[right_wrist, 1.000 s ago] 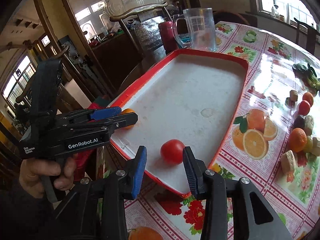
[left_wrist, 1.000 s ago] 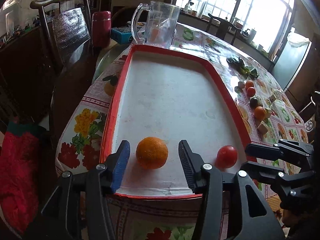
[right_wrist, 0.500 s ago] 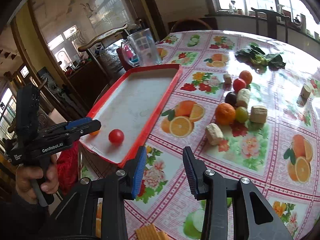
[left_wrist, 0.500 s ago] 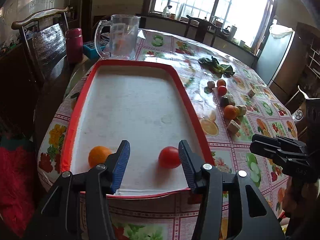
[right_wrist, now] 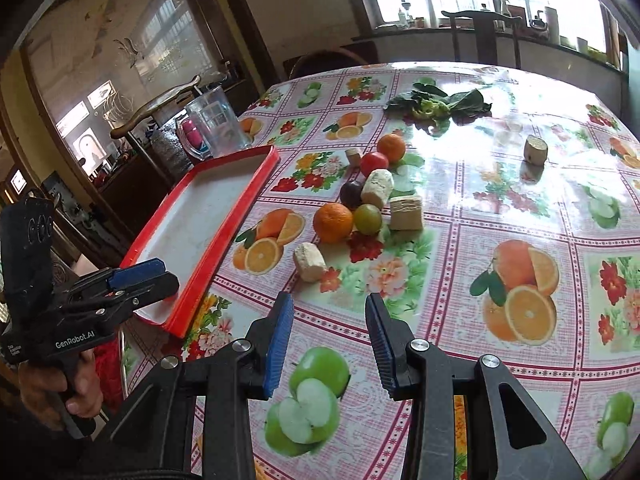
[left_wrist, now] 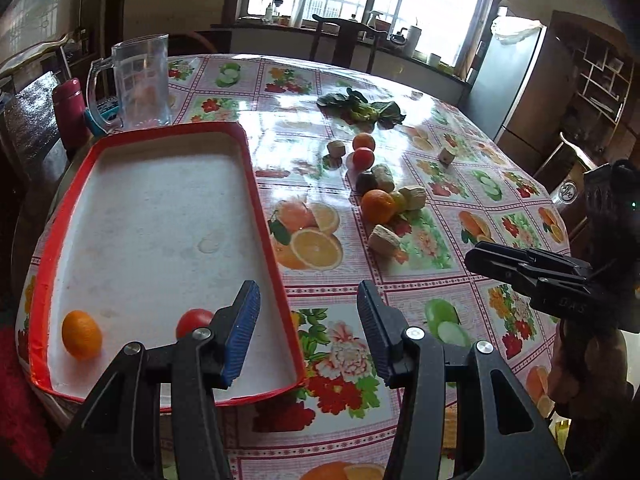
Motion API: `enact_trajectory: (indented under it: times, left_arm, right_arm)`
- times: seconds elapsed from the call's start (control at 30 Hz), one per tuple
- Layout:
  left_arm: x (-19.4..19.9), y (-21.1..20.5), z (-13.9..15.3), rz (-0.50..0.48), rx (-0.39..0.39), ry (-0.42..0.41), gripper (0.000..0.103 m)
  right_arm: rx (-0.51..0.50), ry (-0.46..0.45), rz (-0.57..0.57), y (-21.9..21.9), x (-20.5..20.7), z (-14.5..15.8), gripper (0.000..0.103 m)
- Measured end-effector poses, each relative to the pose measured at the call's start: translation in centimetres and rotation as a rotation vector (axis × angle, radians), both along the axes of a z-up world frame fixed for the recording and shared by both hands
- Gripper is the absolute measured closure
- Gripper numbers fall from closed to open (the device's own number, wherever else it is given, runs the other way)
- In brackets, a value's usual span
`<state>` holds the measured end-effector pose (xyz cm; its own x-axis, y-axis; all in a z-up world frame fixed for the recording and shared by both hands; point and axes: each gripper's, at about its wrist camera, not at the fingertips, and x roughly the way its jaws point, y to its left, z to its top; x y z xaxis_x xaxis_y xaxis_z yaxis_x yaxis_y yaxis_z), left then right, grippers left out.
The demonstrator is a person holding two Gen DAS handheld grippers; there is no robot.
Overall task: Organize fruits
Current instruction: 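Grasp the beige cylinder with the left tool while the right tool grasps the beige block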
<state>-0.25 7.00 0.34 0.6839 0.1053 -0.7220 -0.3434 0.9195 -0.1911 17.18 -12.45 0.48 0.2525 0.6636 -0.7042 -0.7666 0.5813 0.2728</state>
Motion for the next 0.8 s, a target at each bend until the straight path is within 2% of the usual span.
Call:
enact_trajectory:
  times: [0.37,0.8]
  left_arm:
    - [3.7,-2.3,-0.7,-0.079,0.006,0.032,0.054]
    - [9.3,-3.1,-3.7,-0.138,-0.016,0.099,0.054]
  right_arm:
    - [-0.011,-0.005,-0.060,-0.1,3.7,-0.7,0.063]
    - [-0.042,0.006,-0.091,3.4,7.8,-2.6,0.063]
